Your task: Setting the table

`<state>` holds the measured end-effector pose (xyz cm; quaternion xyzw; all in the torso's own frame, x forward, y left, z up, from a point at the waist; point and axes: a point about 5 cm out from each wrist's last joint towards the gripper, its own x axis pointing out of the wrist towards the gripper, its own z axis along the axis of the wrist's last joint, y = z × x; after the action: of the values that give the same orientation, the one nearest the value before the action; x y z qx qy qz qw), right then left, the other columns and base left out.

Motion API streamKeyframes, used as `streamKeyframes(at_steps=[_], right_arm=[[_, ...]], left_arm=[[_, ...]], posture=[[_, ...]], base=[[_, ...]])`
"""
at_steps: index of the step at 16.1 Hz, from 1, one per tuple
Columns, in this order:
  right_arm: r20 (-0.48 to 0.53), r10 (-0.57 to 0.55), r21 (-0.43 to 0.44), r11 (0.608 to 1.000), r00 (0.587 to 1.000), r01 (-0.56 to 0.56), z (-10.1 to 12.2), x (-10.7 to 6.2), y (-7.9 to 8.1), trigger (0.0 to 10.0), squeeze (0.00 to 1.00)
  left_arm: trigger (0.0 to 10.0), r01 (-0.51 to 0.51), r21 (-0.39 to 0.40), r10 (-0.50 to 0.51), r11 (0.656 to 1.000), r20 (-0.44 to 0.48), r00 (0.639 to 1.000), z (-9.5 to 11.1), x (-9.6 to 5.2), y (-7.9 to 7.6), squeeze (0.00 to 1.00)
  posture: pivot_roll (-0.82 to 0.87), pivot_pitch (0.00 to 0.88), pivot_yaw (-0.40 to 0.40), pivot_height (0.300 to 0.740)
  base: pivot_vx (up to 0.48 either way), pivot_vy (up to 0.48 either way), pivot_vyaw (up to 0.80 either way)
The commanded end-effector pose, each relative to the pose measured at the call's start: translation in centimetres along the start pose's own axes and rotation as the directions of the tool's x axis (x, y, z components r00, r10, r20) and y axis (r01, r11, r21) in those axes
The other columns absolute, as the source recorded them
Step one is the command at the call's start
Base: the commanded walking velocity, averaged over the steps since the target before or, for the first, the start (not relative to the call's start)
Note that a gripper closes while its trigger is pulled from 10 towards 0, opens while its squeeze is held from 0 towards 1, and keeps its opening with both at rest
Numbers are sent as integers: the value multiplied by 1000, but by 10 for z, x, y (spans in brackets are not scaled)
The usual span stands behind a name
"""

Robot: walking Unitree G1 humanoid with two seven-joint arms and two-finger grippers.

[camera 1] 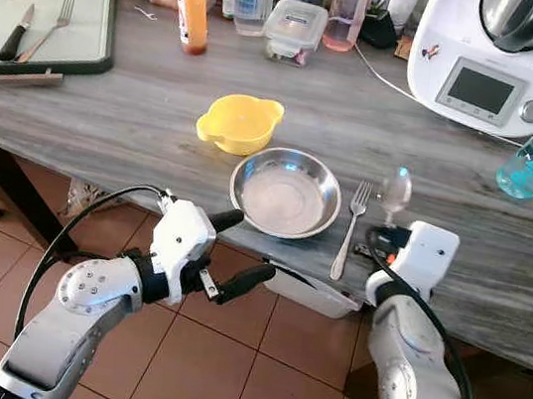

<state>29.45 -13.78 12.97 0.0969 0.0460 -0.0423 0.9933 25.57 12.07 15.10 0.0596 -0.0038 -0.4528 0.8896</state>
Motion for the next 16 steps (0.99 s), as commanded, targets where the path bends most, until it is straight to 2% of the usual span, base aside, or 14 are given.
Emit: streamKeyframes(at_steps=[1, 11, 16], right_arm=[[-25, 10, 59, 998, 1000, -8, -5, -2, 12, 10000, 0], [-69, -84, 92, 992, 994, 90, -13, -18, -2, 10000, 0], [-103, -41, 120, 991, 994, 53, -17, -17, 9, 10000, 0]], left_arm=[[10000, 18, 13, -18, 1000, 11, 1000, 6, -1, -2, 0], [10000, 31, 23, -31, 999, 13, 999, 27, 0, -6, 0], [10000, 38, 18, -38, 999, -2, 999, 28, 2, -8, 0]], posture=[[130, 193, -40, 740], [132, 191, -20, 740], [132, 193, -16, 740]], base=[[0, 0, 0], [0, 0, 0], [0, 0, 0]])
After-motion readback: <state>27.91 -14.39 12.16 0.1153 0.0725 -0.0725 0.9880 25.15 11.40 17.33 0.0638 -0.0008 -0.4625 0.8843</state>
